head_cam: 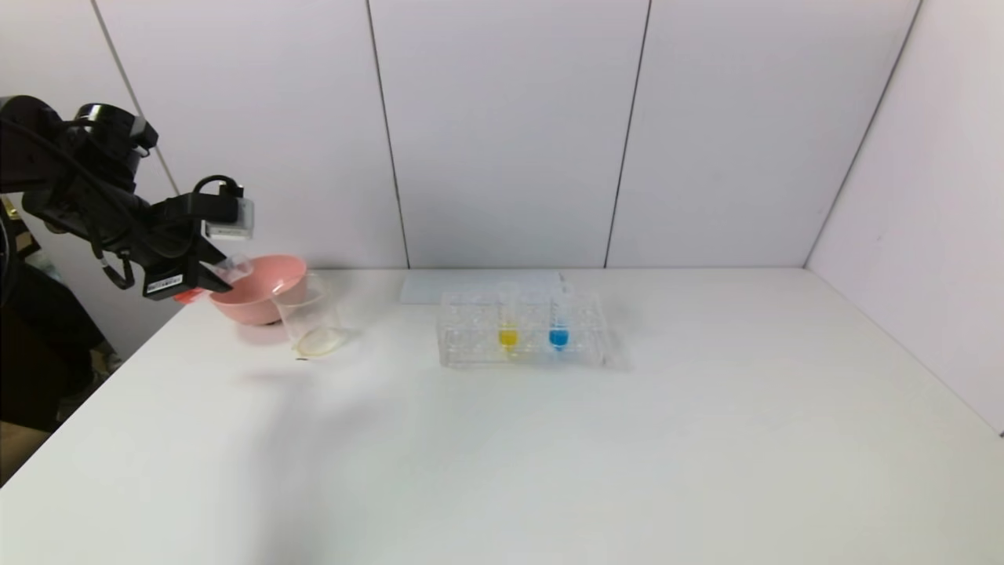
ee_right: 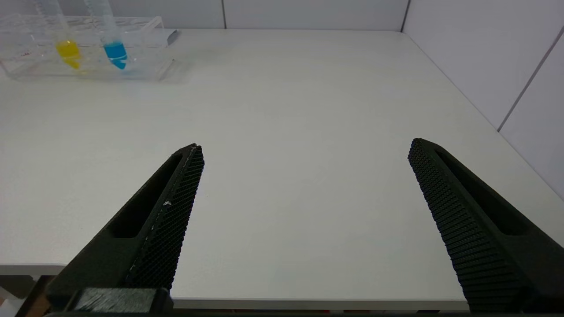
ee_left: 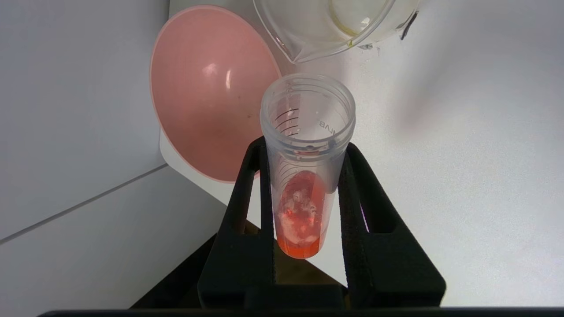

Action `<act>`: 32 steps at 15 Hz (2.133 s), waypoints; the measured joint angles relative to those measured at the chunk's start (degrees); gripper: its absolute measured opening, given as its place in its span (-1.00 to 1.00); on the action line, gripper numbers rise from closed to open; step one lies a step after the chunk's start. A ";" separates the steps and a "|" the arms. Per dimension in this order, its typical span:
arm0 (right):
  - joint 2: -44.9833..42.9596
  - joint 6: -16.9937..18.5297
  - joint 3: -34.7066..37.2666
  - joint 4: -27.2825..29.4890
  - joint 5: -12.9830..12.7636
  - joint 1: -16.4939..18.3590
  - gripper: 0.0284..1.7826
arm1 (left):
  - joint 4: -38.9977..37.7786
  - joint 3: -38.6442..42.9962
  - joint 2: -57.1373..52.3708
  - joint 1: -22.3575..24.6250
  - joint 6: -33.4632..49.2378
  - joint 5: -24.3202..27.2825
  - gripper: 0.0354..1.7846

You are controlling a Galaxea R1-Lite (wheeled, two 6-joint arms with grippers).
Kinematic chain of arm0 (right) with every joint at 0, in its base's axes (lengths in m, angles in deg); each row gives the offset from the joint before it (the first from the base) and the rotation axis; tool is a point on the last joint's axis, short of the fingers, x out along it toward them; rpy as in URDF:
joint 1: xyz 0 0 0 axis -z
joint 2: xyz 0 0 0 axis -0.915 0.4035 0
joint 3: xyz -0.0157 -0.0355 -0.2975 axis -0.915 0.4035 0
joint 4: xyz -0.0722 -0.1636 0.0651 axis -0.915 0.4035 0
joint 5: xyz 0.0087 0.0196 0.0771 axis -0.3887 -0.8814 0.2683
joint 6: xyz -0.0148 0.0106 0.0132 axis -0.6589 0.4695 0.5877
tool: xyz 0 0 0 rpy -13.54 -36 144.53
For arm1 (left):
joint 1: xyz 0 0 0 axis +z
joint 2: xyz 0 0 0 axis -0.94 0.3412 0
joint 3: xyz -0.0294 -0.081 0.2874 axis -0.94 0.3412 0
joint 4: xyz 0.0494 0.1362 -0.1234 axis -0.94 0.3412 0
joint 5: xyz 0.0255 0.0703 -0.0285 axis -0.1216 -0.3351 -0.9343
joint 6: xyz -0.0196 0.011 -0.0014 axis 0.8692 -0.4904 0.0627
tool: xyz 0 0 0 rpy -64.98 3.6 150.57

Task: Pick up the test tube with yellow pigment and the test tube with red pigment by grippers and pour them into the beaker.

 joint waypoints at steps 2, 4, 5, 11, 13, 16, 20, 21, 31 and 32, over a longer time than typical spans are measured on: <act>0.00 0.00 0.00 0.00 0.01 0.00 0.91 | -0.07 -0.06 0.10 -0.79 -0.15 -1.34 -0.54; 0.00 0.00 0.00 0.00 0.00 0.00 0.91 | -0.02 -0.09 0.13 -1.16 -0.80 -1.56 -0.54; 0.00 0.00 0.00 0.00 0.04 0.02 0.91 | -0.05 -0.09 0.20 -1.29 -1.05 -1.65 -0.54; 0.00 0.00 0.00 0.00 0.00 0.00 0.91 | -0.63 -0.16 0.74 -3.64 -1.29 -6.97 -0.54; 0.00 0.00 0.00 0.00 0.01 0.00 0.91 | -0.66 -0.17 0.88 -4.30 -1.33 -9.25 -0.54; 0.00 0.00 0.00 0.00 0.00 0.00 0.91 | -0.71 -0.17 0.96 -5.05 -1.35 -10.13 -0.54; 0.00 0.00 0.00 0.00 0.00 0.00 0.91 | -1.21 -0.17 0.99 -6.60 -1.99 -14.17 -0.54; 0.00 -0.02 0.00 0.00 0.00 0.00 0.91 | -1.29 -0.17 0.99 -6.84 -2.01 -14.24 -0.54; 0.00 0.00 0.00 0.00 0.01 0.00 0.91 | -1.51 -0.17 1.26 -8.85 -2.60 -20.02 -0.54; 0.00 0.00 0.00 0.00 0.00 0.02 0.91 | -1.57 -0.17 1.34 -9.09 -2.65 -20.60 -0.54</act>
